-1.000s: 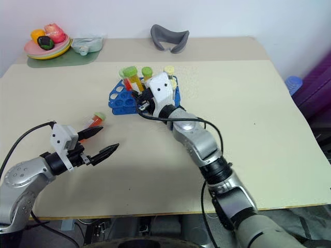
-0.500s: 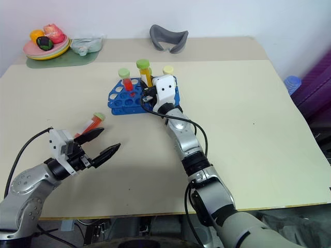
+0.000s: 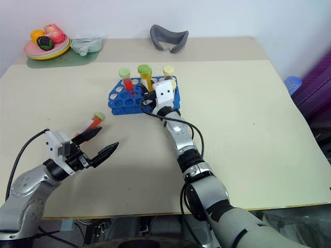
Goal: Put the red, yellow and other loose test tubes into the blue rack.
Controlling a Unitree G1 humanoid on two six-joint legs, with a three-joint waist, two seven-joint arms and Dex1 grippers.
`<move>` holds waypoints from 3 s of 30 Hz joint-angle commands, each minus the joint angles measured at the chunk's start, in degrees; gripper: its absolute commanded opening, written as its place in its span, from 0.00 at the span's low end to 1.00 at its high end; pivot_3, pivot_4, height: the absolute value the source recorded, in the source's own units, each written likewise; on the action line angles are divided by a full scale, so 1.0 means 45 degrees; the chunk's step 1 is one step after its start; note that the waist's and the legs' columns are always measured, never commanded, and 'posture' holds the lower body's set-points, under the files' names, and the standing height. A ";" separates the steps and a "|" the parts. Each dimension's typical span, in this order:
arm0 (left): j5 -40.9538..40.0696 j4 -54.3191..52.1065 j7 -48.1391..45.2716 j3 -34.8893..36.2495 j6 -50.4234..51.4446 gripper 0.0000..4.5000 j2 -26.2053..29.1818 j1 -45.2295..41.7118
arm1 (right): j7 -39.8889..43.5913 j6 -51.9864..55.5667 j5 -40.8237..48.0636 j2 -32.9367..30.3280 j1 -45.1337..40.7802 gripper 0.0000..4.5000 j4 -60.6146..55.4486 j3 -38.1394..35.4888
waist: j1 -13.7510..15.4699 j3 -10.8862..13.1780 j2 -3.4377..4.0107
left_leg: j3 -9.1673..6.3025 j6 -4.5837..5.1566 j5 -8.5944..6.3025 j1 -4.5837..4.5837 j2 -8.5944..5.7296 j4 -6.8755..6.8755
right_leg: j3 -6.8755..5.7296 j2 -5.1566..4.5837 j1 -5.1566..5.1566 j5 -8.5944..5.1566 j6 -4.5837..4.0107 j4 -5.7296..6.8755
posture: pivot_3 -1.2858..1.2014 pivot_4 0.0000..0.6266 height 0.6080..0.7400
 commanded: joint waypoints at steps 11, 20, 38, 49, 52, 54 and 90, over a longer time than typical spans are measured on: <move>-0.0081 -0.0119 -0.0177 0.0076 -0.0320 1.00 0.0114 -0.0060 | 0.0000 -0.1281 -0.0270 0.0537 -0.0588 0.21 0.1207 -0.0530 | 0.0002 -0.0001 0.0000 | 0.0000 -0.0005 0.0003 0.0012 0.0000 0.0003 | 0.0000 0.0001 0.0010 0.0000 0.0000 0.0006 | 0.52 0.24 0.96; -0.0094 -0.0189 -0.0129 0.0083 -0.0244 1.00 0.0170 -0.0127 | 0.0236 -0.1586 -0.0227 0.0654 -0.1012 0.21 0.1974 -0.0706 | 0.0000 -0.0002 0.0000 | 0.0000 -0.0009 0.0005 0.0036 0.0000 0.0003 | 0.0001 0.0002 0.0031 0.0000 -0.0001 0.0013 | 0.52 0.24 0.96; -0.0172 -0.0418 0.0083 0.0037 -0.0030 1.00 0.0196 -0.0169 | 0.1117 -0.1353 -0.0146 0.1134 -0.0635 0.21 0.1959 -0.0619 | -0.0002 -0.0001 0.0001 | 0.0000 -0.0011 0.0006 0.0040 0.0001 0.0003 | 0.0001 0.0001 0.0033 -0.0001 -0.0001 0.0018 | 0.52 0.24 0.96; -0.0178 -0.0500 0.0178 0.0041 0.0032 1.00 0.0216 -0.0209 | 0.0763 -0.1387 -0.0077 0.1048 -0.0841 0.21 0.2335 -0.0818 | 0.0001 -0.0002 0.0001 | 0.0000 -0.0012 0.0007 0.0040 0.0000 0.0003 | 0.0001 0.0000 0.0033 -0.0001 -0.0001 0.0018 | 0.52 0.24 0.96; -0.0184 -0.0540 0.0194 0.0042 0.0097 1.00 0.0219 -0.0232 | 0.1202 -0.1366 0.0107 0.1029 -0.0785 0.21 0.2234 -0.0887 | 0.0001 -0.0002 0.0001 | 0.0000 -0.0012 0.0007 0.0040 0.0000 0.0003 | 0.0001 0.0001 0.0034 -0.0001 -0.0001 0.0018 | 0.52 0.24 0.96; -0.0189 -0.0560 0.0196 0.0055 0.0130 1.00 0.0226 -0.0237 | 0.1446 -0.1420 0.0246 0.1061 -0.0711 0.42 0.2052 -0.0919 | 0.0000 -0.0002 0.0001 | -0.0001 -0.0012 0.0007 0.0040 0.0000 0.0003 | 0.0001 0.0001 0.0034 0.0000 -0.0001 0.0018 | 0.52 0.24 0.96; -0.0289 0.0542 0.6100 -0.0100 1.1636 1.00 0.3993 -0.6970 | 0.7764 0.7961 0.3925 -0.7081 0.3607 0.83 -1.4684 0.0845 | 0.0246 -0.0003 -0.0011 | -0.0031 -0.0008 0.0004 0.0036 -0.0008 0.0008 | -0.0004 0.0005 0.0044 0.0000 0.0000 0.0019 | 0.52 0.24 0.96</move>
